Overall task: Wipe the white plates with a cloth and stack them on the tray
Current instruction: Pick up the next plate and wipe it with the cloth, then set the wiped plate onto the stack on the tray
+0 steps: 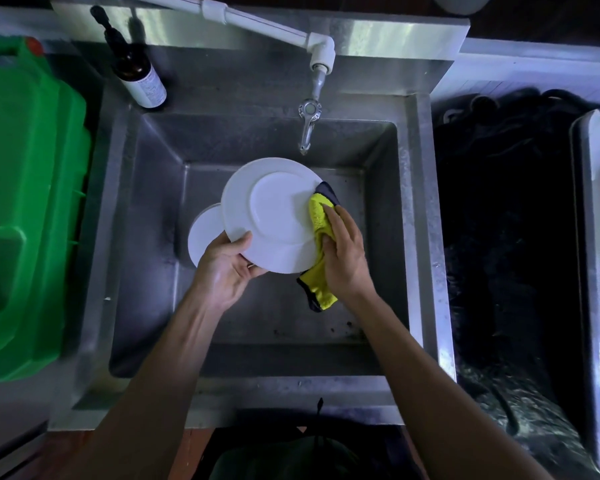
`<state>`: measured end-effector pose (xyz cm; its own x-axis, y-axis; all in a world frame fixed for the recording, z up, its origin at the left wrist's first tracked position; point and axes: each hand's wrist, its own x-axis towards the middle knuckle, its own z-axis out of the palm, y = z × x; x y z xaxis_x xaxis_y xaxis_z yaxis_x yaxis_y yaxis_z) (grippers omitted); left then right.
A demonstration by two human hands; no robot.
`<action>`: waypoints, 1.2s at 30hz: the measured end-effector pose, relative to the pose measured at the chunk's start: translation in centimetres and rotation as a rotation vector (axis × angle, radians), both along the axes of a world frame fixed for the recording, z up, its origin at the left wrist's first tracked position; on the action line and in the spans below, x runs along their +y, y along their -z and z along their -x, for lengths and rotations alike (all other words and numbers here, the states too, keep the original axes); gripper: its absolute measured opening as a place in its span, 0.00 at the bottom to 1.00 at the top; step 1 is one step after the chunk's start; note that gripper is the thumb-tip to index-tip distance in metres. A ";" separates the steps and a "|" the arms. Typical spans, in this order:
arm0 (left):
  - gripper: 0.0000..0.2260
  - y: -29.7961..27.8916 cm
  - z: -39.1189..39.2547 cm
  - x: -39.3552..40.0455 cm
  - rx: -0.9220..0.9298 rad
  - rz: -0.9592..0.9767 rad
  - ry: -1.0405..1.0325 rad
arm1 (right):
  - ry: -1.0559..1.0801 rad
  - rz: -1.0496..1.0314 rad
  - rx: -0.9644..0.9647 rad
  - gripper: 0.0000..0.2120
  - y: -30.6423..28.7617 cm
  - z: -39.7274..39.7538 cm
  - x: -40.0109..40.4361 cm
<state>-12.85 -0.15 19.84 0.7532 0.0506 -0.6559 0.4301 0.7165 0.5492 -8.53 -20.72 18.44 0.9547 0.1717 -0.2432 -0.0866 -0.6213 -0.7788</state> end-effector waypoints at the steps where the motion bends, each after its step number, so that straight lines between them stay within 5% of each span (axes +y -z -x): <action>1: 0.16 0.0 0.1 0.3 -0.003 -0.021 0.032 | -0.012 0.006 0.001 0.23 0.0 -0.5 -0.2; 10: 0.21 -0.5 0.2 1.5 -0.005 -0.182 0.334 | -0.049 0.106 -0.013 0.23 -0.8 -3.8 -0.4; 17: 0.13 -1.1 -0.8 2.0 -0.048 -0.271 0.525 | -0.115 0.193 -0.154 0.23 -2.1 -3.9 1.6; 30: 0.11 -2.3 -3.5 0.6 -0.131 -0.442 0.624 | -0.190 0.298 -0.397 0.26 -4.7 0.4 4.7; 36: 0.10 -2.2 -3.5 -1.1 -0.246 -0.747 0.755 | -0.050 0.208 -0.353 0.23 -5.4 0.5 2.1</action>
<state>-9.31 -1.21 22.05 0.8638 -0.1569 -0.4787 0.4377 -0.2366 0.8674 -9.07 -18.58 23.89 0.9775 0.2014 0.0631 0.1972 -0.7656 -0.6123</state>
